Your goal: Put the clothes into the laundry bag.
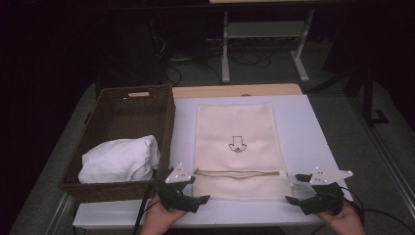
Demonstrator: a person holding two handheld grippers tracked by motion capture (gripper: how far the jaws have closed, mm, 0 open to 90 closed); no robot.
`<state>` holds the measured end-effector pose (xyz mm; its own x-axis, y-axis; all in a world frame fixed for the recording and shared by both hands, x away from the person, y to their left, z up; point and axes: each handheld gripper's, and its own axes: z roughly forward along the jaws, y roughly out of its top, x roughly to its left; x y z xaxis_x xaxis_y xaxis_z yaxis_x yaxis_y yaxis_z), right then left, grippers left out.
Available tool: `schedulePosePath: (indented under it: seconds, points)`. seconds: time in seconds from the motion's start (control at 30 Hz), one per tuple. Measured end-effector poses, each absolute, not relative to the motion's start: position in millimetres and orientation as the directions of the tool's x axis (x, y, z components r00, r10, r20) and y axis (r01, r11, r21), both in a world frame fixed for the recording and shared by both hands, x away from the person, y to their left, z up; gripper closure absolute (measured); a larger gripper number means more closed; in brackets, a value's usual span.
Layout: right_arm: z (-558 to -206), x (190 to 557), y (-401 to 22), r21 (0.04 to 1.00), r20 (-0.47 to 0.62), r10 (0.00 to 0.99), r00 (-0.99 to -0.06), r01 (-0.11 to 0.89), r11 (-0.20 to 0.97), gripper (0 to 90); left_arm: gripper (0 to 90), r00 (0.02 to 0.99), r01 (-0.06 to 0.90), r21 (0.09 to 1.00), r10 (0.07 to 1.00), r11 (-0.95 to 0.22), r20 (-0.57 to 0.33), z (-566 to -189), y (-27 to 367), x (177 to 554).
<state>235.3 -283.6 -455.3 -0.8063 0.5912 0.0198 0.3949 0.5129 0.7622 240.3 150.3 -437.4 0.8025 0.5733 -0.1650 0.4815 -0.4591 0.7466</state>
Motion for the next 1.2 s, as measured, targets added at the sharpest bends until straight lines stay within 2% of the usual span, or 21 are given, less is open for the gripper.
schedulePosePath:
  seconds: [0.47,0.73,1.03,1.2]
  points:
    - [-451.5,233.4,-283.0,0.772,0.010,0.601,-0.800,0.388,0.503,16.0,18.2,0.830,0.484,0.764,0.500,-0.426,-0.247,-419.7,143.0,238.0]
    - [-445.1,238.8,-280.0,0.779,0.013,0.588,-0.809,0.376,0.501,15.8,15.9,0.847,0.469,0.770,0.467,-0.432,-0.255,-400.8,136.1,242.1]
    - [-435.3,257.0,-266.2,0.791,0.000,0.550,-0.835,0.336,0.511,15.6,15.1,0.871,0.462,0.767,0.393,-0.445,-0.297,-375.7,134.0,248.9]
    - [-434.7,267.9,-256.0,0.784,-0.016,0.532,-0.846,0.320,0.532,15.6,15.0,0.859,0.491,0.755,0.384,-0.435,-0.338,-362.5,143.8,260.1]
